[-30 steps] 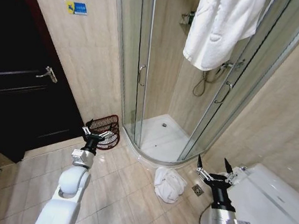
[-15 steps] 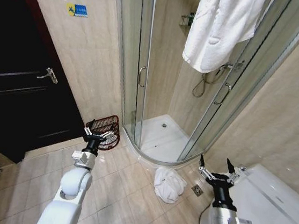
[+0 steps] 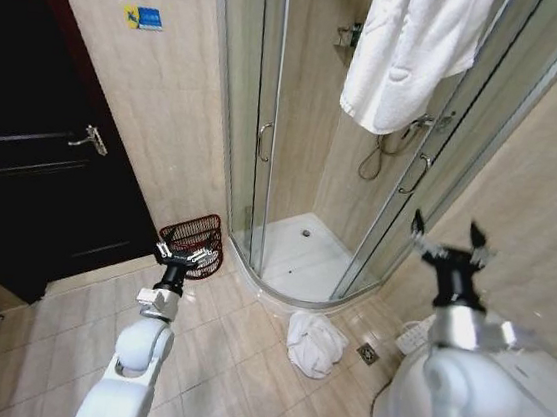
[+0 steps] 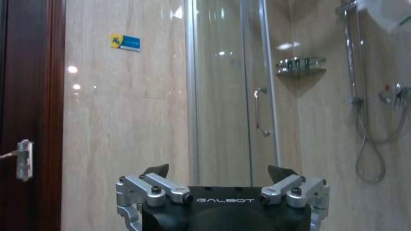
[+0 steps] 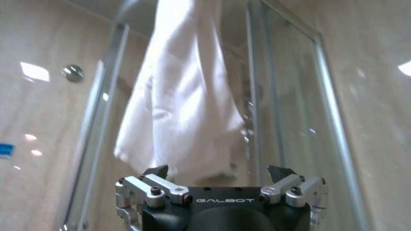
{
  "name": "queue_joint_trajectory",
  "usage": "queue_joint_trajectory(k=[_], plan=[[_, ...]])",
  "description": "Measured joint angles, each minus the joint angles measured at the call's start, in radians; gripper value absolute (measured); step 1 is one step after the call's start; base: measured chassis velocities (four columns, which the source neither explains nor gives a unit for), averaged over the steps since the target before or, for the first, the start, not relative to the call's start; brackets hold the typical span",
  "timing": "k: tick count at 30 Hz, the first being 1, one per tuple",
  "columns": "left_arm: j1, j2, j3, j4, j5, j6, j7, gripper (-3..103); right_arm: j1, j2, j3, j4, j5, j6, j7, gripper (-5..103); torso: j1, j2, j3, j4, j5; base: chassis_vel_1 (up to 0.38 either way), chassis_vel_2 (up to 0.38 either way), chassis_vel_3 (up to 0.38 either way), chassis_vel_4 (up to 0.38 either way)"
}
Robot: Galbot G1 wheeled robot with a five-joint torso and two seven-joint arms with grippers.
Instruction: Discard the used towel into the hamper.
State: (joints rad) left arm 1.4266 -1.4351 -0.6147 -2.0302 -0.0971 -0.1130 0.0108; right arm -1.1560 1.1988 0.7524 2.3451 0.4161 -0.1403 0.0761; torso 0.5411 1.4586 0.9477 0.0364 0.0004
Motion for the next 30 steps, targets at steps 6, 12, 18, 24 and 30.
queue_joint_trajectory(k=[6,12,18,24,30], plan=[[-0.038,0.010,0.032,0.061,0.051,-0.003,0.000,100,0.243,-0.176,-0.029,-0.192,0.110,0.000,-0.003,100,-0.001,-0.002,-0.001,0.0001,0.0006,0.000,0.000,0.000,0.000],[-0.069,0.017,0.065,0.094,0.068,0.008,0.004,100,0.572,-0.353,-0.123,-0.349,0.210,-0.024,0.018,100,-0.001,-0.003,-0.002,-0.0006,0.0003,0.000,0.000,0.000,0.000],[-0.067,0.016,0.051,0.114,0.075,0.007,0.004,100,0.886,-0.452,-0.352,-0.462,0.255,-0.037,0.044,100,-0.002,-0.003,-0.002,0.0000,-0.0012,0.000,0.000,0.000,0.000],[-0.056,0.012,0.045,0.115,0.075,0.002,0.002,100,1.237,-0.426,-0.628,-0.601,0.308,-0.040,0.087,100,-0.002,-0.004,-0.002,0.0002,-0.0010,0.000,0.000,0.000,0.000],[-0.048,0.016,0.037,0.112,0.071,-0.009,0.001,100,1.521,-0.304,-0.807,-0.748,0.337,-0.083,0.190,100,-0.002,-0.005,-0.003,0.0001,-0.0005,0.000,0.000,0.000,0.000]])
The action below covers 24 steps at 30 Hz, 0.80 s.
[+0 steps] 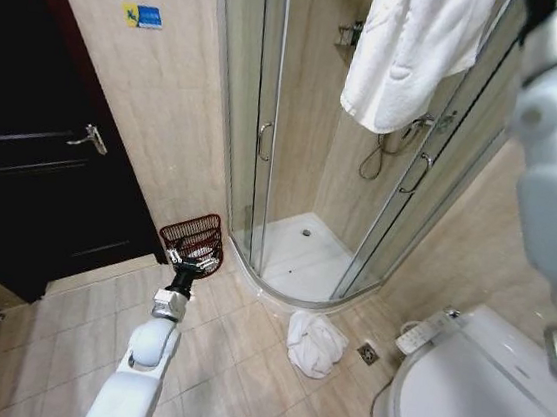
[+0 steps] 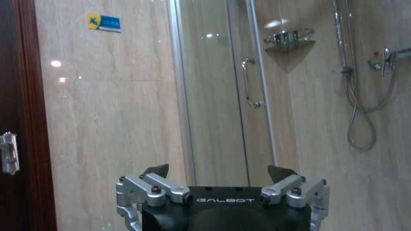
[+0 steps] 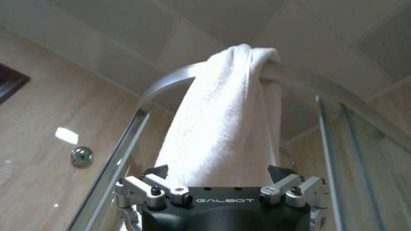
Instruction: Discard the used towel into the hamper.
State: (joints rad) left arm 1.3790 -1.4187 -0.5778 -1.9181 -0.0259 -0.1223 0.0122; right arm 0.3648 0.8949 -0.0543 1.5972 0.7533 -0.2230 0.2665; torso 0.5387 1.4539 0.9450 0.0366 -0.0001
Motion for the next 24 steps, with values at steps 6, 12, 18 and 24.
queue_joint_trajectory(k=[6,12,18,24], plan=[[0.001,0.004,-0.006,0.010,-0.007,-0.014,0.000,100,0.094,0.072,-0.059,-0.074,0.018,-0.049,0.087,100,0.000,0.000,0.000,-0.0002,-0.0002,0.000,0.000,0.000,0.000],[0.000,0.011,-0.006,0.016,-0.030,-0.017,0.000,100,0.160,0.135,-0.096,-0.127,0.261,-0.159,0.258,100,0.000,-0.001,0.000,-0.0004,0.0003,0.000,0.000,0.000,0.000],[-0.001,0.005,-0.006,0.037,-0.037,-0.038,-0.001,100,0.215,0.164,-0.128,-0.128,0.440,-0.248,0.367,100,0.000,-0.001,-0.001,-0.0003,-0.0001,0.000,0.000,0.000,0.000],[0.002,0.007,-0.012,0.055,-0.043,-0.060,-0.001,100,0.227,0.165,-0.160,-0.131,0.432,-0.252,0.407,87,0.000,-0.001,-0.001,-0.0003,0.0002,0.000,0.000,0.000,0.000]])
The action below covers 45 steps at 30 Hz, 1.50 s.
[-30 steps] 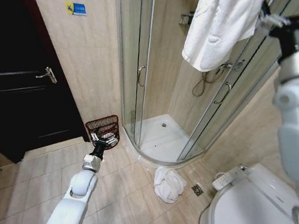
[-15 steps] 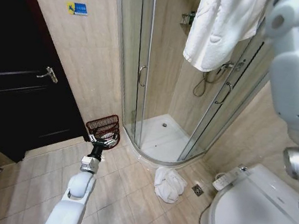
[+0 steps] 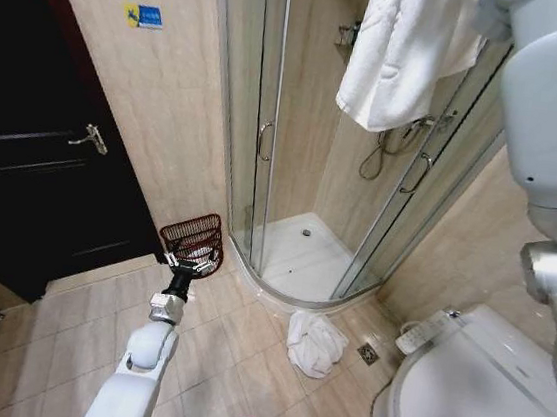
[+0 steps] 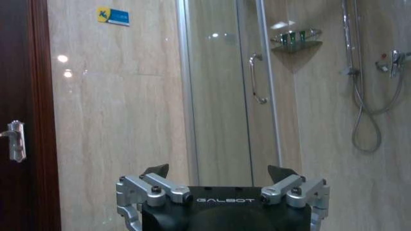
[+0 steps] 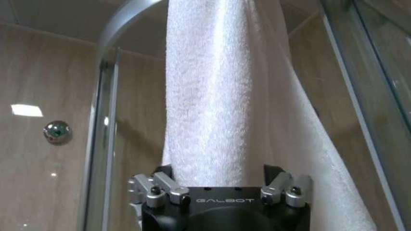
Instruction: Discard the used towel into the hamper.
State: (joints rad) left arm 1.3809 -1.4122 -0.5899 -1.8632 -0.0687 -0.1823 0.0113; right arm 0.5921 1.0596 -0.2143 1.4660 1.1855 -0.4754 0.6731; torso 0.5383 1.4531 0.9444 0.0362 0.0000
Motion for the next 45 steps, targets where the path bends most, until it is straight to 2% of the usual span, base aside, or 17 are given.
queue_joint_trajectory(k=[1,3,5,8,10,14,16,17,18,20,21,22,31,36,45], plan=[[0.000,0.000,0.000,0.000,0.000,0.000,0.000,100,0.000,0.000,0.000,0.000,0.000,0.000,0.000,87,0.000,0.000,0.000,0.0000,0.0000,0.000,0.000,0.000,0.000],[0.000,0.002,-0.003,0.002,-0.007,-0.004,0.000,100,-0.012,-0.001,-0.002,-0.002,-0.029,0.001,-0.001,76,0.000,0.000,0.000,0.0000,-0.0002,0.000,0.000,0.000,0.000],[0.000,0.003,-0.004,0.002,-0.009,-0.005,0.000,100,-0.017,-0.002,-0.002,-0.003,-0.038,0.002,-0.003,76,0.000,0.000,0.000,0.0000,-0.0001,0.000,0.000,0.000,0.000],[-0.002,0.003,-0.007,-0.002,-0.014,-0.005,0.000,100,-0.037,-0.003,0.004,-0.011,-0.073,0.008,-0.019,60,0.000,0.000,0.000,0.0001,0.0001,0.000,0.000,0.000,0.000],[-0.002,0.002,-0.007,-0.004,-0.014,-0.005,0.000,100,-0.039,-0.004,0.005,-0.012,-0.076,0.009,-0.020,60,0.000,0.000,0.000,0.0000,0.0001,0.000,0.000,0.000,0.000],[-0.007,-0.003,-0.001,-0.006,-0.013,-0.005,0.000,100,-0.044,-0.006,0.010,-0.013,-0.078,0.015,-0.024,37,0.000,0.000,0.000,0.0000,0.0000,0.000,0.000,0.000,0.000],[-0.007,-0.004,0.000,-0.005,-0.013,-0.006,0.000,100,-0.044,-0.006,0.011,-0.014,-0.078,0.016,-0.025,37,0.000,0.000,0.000,0.0000,0.0000,0.000,0.000,0.000,0.000],[-0.007,-0.007,0.003,-0.003,-0.010,-0.012,0.000,100,-0.045,-0.008,0.011,-0.021,-0.078,0.019,-0.028,26,0.000,0.000,0.000,0.0000,-0.0001,0.000,0.000,0.000,0.000],[-0.006,-0.009,0.004,-0.003,-0.006,-0.016,0.000,100,-0.045,-0.010,0.011,-0.024,-0.078,0.021,-0.031,26,0.000,0.000,0.000,0.0001,-0.0001,0.000,0.000,0.000,0.000],[-0.005,-0.011,0.005,-0.002,-0.001,-0.019,0.000,100,-0.045,-0.014,0.011,-0.024,-0.079,0.021,-0.034,15,0.000,0.000,0.000,0.0000,0.0000,0.000,0.000,0.000,0.000],[-0.003,-0.011,0.006,-0.003,0.001,-0.021,0.000,100,-0.045,-0.017,0.011,-0.023,-0.078,0.022,-0.035,15,0.000,0.000,0.000,0.0000,-0.0001,0.000,0.000,0.000,0.000],[-0.001,-0.011,0.005,-0.003,0.003,-0.024,0.000,100,-0.051,-0.026,0.009,-0.012,-0.075,0.022,-0.036,4,0.000,0.000,0.000,0.0000,0.0000,0.000,0.000,0.000,0.000],[0.015,-0.002,-0.008,-0.020,-0.003,-0.033,0.000,100,-0.154,-0.081,0.020,0.082,-0.053,0.029,-0.015,3,0.000,0.000,0.000,0.0000,0.0000,0.000,0.000,0.000,0.000],[0.025,0.005,-0.022,-0.016,-0.014,-0.049,0.000,100,-0.282,-0.142,0.041,0.182,-0.023,0.033,0.012,3,0.000,0.000,0.000,0.0003,0.0000,0.000,0.000,0.000,0.000],[0.029,0.002,-0.021,0.002,-0.016,-0.064,0.000,100,-0.501,-0.245,0.112,0.315,-0.016,0.044,0.004,3,0.000,0.000,0.000,0.0000,0.0000,0.000,0.000,0.000,0.000]])
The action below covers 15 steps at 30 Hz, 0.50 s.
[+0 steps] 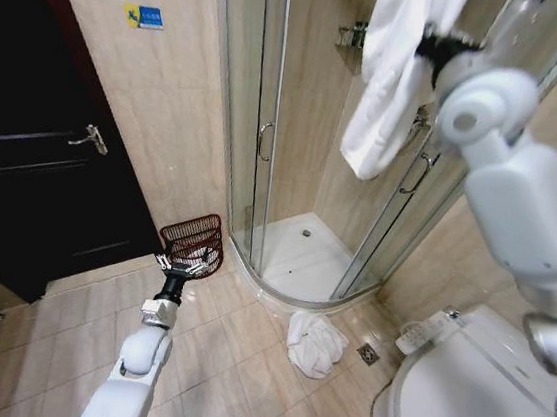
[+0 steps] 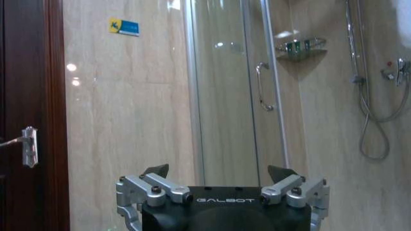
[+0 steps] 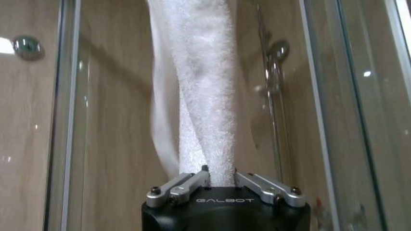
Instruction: Discard the used towel into the hamper.
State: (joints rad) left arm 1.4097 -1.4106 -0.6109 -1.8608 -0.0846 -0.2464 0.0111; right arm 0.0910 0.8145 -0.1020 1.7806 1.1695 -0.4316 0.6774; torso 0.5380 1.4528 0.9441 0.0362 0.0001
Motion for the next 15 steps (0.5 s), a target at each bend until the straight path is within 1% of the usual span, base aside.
queue_joint_trajectory(k=[1,2,3,5,6,7,9,11,12,15], plan=[[-0.001,-0.002,0.002,0.002,0.000,0.000,0.000,100,-0.066,-0.020,0.028,0.033,-0.007,0.004,-0.008,3,0.000,0.000,0.000,-0.0001,0.0002,0.000,0.000,0.000,0.000],[-0.002,-0.002,0.003,0.002,-0.001,0.000,-0.001,100,-0.102,-0.028,0.043,0.049,-0.014,0.008,-0.013,3,0.000,0.000,0.000,0.0001,-0.0001,0.000,0.000,0.000,0.000],[-0.002,-0.002,0.003,0.002,-0.001,0.000,-0.001,100,-0.102,-0.028,0.043,0.049,-0.014,0.008,-0.013,3,0.000,0.000,0.000,0.0001,-0.0001,0.000,0.000,0.000,0.000],[-0.002,-0.003,0.006,0.001,-0.005,0.000,-0.003,100,-0.177,-0.042,0.078,0.078,-0.031,0.015,-0.026,3,0.000,0.000,0.000,0.0001,0.0004,0.000,0.000,0.000,0.000],[-0.003,-0.004,0.008,-0.002,-0.005,0.000,-0.005,100,-0.236,-0.053,0.115,0.103,-0.047,0.020,-0.039,3,0.000,0.000,0.000,0.0002,0.0003,0.000,0.000,0.000,0.000],[-0.003,-0.004,0.008,-0.002,-0.005,0.000,-0.005,100,-0.236,-0.053,0.115,0.103,-0.047,0.020,-0.039,3,0.000,0.000,0.000,0.0002,0.0003,0.000,0.000,0.000,0.000],[-0.004,-0.005,0.011,-0.003,-0.004,0.000,-0.005,100,-0.307,-0.062,0.158,0.130,-0.073,0.032,-0.055,3,0.000,0.000,0.000,0.0000,-0.0001,0.000,0.000,0.000,0.000],[-0.004,-0.006,0.012,-0.003,-0.003,0.000,-0.005,100,-0.321,-0.063,0.166,0.134,-0.078,0.033,-0.058,3,0.000,0.000,0.000,0.0000,0.0000,0.000,0.000,0.000,0.000],[-0.003,-0.009,0.017,-0.004,0.002,0.000,-0.007,100,-0.377,-0.064,0.204,0.151,-0.095,0.039,-0.069,3,0.000,0.000,0.000,0.0003,-0.0003,0.000,0.000,0.000,0.000],[-0.001,-0.018,0.024,-0.004,0.014,-0.002,-0.009,100,-0.486,-0.061,0.268,0.178,-0.112,0.041,-0.079,3,0.000,0.000,0.000,0.0002,-0.0003,0.000,0.000,0.000,0.000]])
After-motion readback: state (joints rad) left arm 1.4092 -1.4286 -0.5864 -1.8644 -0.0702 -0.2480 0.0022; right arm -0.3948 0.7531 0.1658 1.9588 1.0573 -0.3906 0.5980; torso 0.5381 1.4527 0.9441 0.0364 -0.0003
